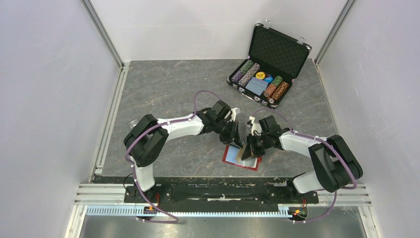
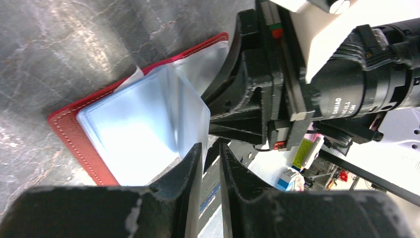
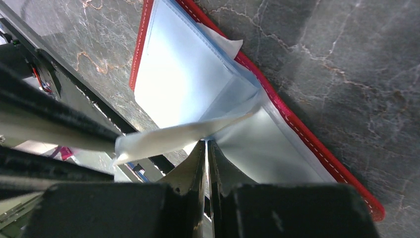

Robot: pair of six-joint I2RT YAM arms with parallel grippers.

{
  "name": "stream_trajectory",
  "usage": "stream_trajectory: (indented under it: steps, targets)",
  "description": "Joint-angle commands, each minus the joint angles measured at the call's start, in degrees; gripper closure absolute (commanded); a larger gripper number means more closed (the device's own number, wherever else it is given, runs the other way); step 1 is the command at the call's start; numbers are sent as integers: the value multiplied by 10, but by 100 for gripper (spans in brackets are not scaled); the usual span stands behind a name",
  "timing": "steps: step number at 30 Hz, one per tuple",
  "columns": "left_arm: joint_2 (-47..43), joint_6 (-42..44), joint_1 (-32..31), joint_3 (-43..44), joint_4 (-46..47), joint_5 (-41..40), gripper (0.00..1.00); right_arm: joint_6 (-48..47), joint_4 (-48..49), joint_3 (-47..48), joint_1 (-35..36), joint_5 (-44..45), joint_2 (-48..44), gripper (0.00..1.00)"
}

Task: Put the credit cards into the card holder
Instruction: Turn over the card slot in the card holder.

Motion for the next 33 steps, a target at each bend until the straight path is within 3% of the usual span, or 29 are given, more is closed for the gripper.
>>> stream_trajectory:
  steps: [1,7,15,22,33]
  targets:
    - [18,5,-9,35,-29,15,75,-13,2,12,2,17,-10,93]
    - [14,21,-11,48,-62,-10,87,-8,-1,29,3,11,-29,92]
    - [13,13,-11,60,-88,-24,87,-19,-56,67,-2,48,-88,90]
    - [25,-1,-14,76,-90,-13,83,-56,-136,103,-29,145,-133,90]
    - [90,-20,-45,135,-58,60,72,-77,-151,111,-71,139,-143,90]
